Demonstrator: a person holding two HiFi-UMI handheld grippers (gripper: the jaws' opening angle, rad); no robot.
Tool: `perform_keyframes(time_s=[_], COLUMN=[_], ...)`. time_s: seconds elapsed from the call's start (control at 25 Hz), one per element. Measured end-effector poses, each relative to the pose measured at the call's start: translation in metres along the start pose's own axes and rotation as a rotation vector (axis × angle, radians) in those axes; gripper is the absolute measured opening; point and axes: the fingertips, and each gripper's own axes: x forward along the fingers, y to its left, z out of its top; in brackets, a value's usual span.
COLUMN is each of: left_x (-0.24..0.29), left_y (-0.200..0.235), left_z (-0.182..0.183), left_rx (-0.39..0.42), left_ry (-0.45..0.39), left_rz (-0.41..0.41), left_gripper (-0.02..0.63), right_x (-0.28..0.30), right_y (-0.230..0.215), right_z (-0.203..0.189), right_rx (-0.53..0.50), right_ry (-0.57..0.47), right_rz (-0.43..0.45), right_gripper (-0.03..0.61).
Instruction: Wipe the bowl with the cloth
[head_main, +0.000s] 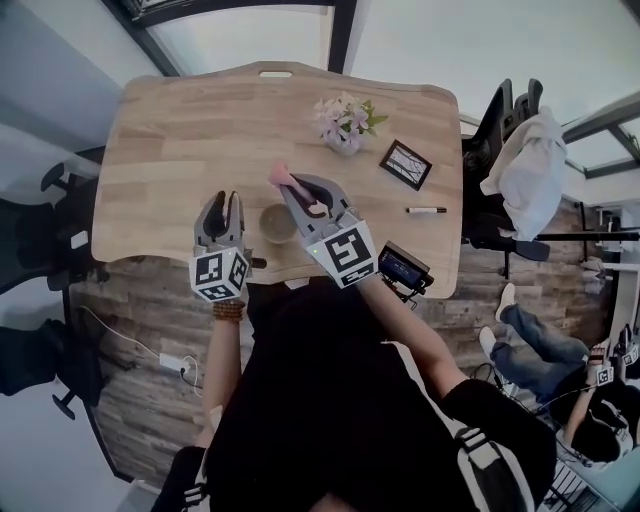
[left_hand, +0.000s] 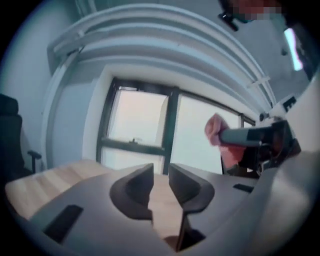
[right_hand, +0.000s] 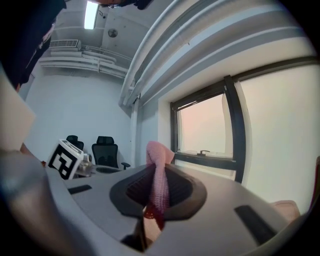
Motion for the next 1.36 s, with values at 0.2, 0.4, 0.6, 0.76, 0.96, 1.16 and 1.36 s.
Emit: perform_keyframes(time_s=[0.2, 0.4, 0.6, 0.76, 0.96, 1.16, 1.36], left_x=[-0.031, -0.038, -0.040, -0.044, -0.050, -0.058, -0.059], left_y=[-0.014, -0.006, -0.002, -0.003, -0.007, -0.016, -0.029], left_z=[0.070, 0.064, 0.056, 0.054, 0.051, 0.025, 0.006], left_rx=[0.153, 0.150, 0.168, 0.168, 0.162, 0.134, 0.116], left_ry=[-0.211, -0.182, -0.142, -0.135, -0.127, -0.067, -0.021], left_rz=[0.048, 0.111, 0.147, 0.160, 0.177, 0.201, 0.203], left_gripper=[0.035, 0.017, 0.017, 0.017, 0.017, 0.017, 0.017], right_x=[-0.001, 0.001, 0.000, 0.000, -0.003, -0.012, -0.014], right_y=[0.009, 0.012, 0.017, 0.022, 0.029, 0.034, 0.033], right_z=[0.013, 0.012, 0.014, 0.017, 0.016, 0.002, -0.029], right_rx=[-0.033, -0.061, -0.060, -0.078, -0.086, -0.033, 0.058], right_ry=[-0.080, -0.062, -0.073, -0.087, -0.094, -0.095, -0.035], right_rz=[0.025, 0.008, 0.016, 0.036, 0.069, 0.094, 0.090], right_gripper=[0.029, 0.023, 0.021, 0.022, 0.023, 0.022, 0.022])
